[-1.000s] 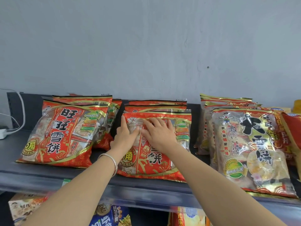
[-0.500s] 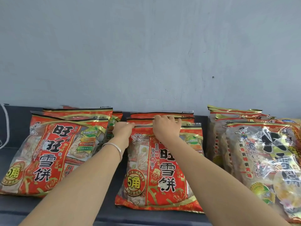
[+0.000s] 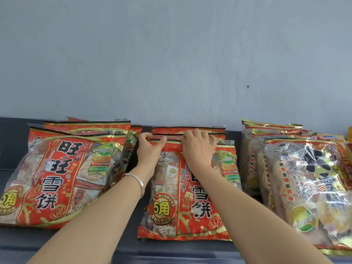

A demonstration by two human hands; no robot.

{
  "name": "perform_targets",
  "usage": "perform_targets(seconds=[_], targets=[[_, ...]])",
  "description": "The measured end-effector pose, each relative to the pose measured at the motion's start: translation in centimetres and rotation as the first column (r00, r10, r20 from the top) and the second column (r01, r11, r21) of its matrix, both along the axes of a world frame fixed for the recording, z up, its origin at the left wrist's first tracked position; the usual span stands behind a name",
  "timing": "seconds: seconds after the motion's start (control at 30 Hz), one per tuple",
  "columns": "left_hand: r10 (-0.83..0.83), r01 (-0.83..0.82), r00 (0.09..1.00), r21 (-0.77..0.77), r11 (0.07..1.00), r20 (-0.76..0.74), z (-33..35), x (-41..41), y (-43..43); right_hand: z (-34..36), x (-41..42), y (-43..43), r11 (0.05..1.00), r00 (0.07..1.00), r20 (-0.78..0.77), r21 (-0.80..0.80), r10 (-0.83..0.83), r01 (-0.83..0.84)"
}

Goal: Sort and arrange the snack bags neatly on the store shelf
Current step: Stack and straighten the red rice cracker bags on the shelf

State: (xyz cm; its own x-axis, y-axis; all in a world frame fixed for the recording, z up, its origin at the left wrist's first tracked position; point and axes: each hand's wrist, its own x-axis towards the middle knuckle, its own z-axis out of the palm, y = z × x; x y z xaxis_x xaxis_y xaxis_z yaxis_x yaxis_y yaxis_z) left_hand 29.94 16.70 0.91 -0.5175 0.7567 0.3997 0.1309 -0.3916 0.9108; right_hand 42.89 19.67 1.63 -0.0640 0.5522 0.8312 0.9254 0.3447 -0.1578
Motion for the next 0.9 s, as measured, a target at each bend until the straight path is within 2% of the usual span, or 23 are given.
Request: perform_targets(seconds=[0.07,0.1,0.2,0.23,0.37,0.43,0.57,0.73,0.9], targets=[[-0.060,0.064,0.997,-0.065,0.996,0.050,-0.8,-0.2,-0.7,-0.2,-0.2,-0.6,0.999,1.000,-0.026,-0.037,0.010,-0.011],[-0.039,0.040,0.999,-0.078,0.996,0.017,-1.2,-0.2,-1.0,-0.3,-0.3,-0.9,0.999,0.999,-0.029,-0.049,0.013,-0.015],[0.154,-0.174,0.958,-0.064,0.983,-0.240,-1.7,-0.1,-1.3,-0.8,-0.2,-2.4,0.995,0.996,0.055,-0.074,0.071,-0.066],[0.184,-0.208,0.942,-0.059,0.976,-0.282,-1.6,-0.1,-1.3,-0.9,-0.1,-2.8,0.991,0.990,0.094,-0.098,0.102,-0.093],[0.112,-0.135,0.965,-0.082,0.987,-0.236,-0.9,0.4,-1.8,-1.5,0.8,-3.9,0.949,0.972,0.124,-0.273,0.199,-0.159],[0.156,-0.179,0.956,-0.074,0.981,-0.250,-0.7,0.4,-2.6,-1.5,1.2,-4.3,0.941,0.969,0.126,-0.295,0.211,-0.166],[0.269,-0.301,0.877,-0.018,0.953,-0.399,-1.4,-0.6,-5.3,-0.8,0.3,-5.3,0.934,0.956,0.114,-0.274,0.270,-0.231],[0.310,-0.383,0.705,0.026,0.924,-0.638,-2.2,-4.4,-9.4,-0.1,-3.7,-7.3,0.891,0.908,0.108,-0.269,0.405,-0.365],[0.363,-0.465,0.632,0.040,0.884,-0.684,-1.5,-9.6,-12.0,0.2,-8.9,-9.1,0.842,0.837,0.180,-0.286,0.517,-0.458]])
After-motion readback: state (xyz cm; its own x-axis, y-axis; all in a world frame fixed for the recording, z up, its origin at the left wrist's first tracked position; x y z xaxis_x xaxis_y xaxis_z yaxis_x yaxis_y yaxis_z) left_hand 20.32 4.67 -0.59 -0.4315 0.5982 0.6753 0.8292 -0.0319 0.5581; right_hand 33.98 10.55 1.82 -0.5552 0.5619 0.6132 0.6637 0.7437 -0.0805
